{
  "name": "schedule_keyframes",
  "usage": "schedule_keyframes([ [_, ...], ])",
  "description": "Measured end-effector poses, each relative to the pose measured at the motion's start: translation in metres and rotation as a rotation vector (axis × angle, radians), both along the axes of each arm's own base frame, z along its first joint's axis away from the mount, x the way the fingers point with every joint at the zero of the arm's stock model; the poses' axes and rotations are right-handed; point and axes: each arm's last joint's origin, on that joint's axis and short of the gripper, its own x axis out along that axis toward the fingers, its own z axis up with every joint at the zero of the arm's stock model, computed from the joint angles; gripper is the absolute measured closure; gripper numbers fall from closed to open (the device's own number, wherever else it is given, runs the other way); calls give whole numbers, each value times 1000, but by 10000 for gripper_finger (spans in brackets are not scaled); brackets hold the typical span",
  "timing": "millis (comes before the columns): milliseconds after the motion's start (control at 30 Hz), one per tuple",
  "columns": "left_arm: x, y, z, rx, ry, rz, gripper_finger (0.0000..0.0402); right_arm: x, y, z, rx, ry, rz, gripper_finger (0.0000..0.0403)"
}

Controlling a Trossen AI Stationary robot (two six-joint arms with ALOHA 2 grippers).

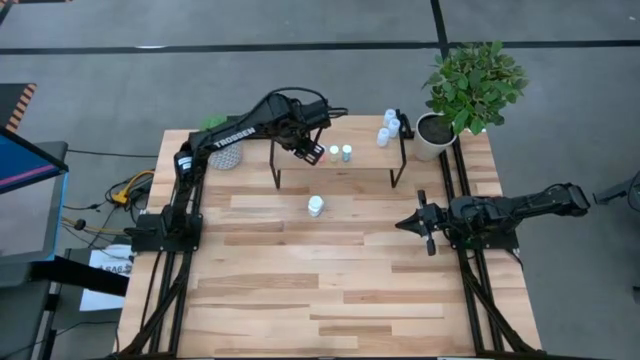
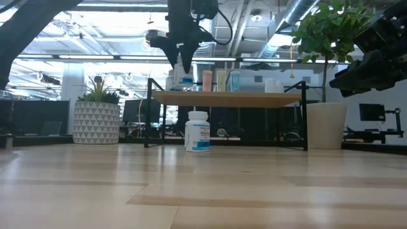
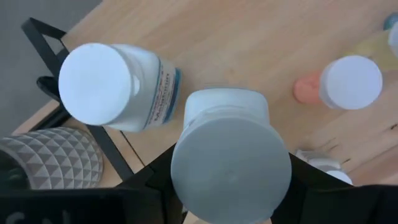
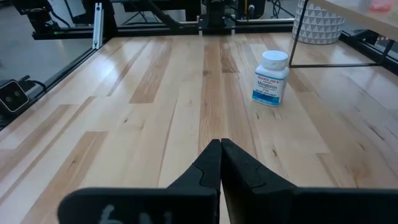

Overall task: Pick and place medicine bottles onto shelf by color
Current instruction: Put the bottom white pill bottle on the shelf

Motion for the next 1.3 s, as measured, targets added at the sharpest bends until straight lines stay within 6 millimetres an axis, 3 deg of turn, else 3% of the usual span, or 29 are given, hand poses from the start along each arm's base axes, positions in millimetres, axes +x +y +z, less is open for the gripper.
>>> schedule_keyframes([
  [833, -8, 43, -2, 18, -80, 61, 253, 0, 0, 0, 1, 1, 0, 370],
  [1067, -7, 44, -2, 0, -104, 78, 250, 0, 0, 0, 1, 1, 0, 370],
  [1300, -8, 44, -2, -6, -108, 92, 214, 0, 0, 0, 8, 1, -2, 370],
])
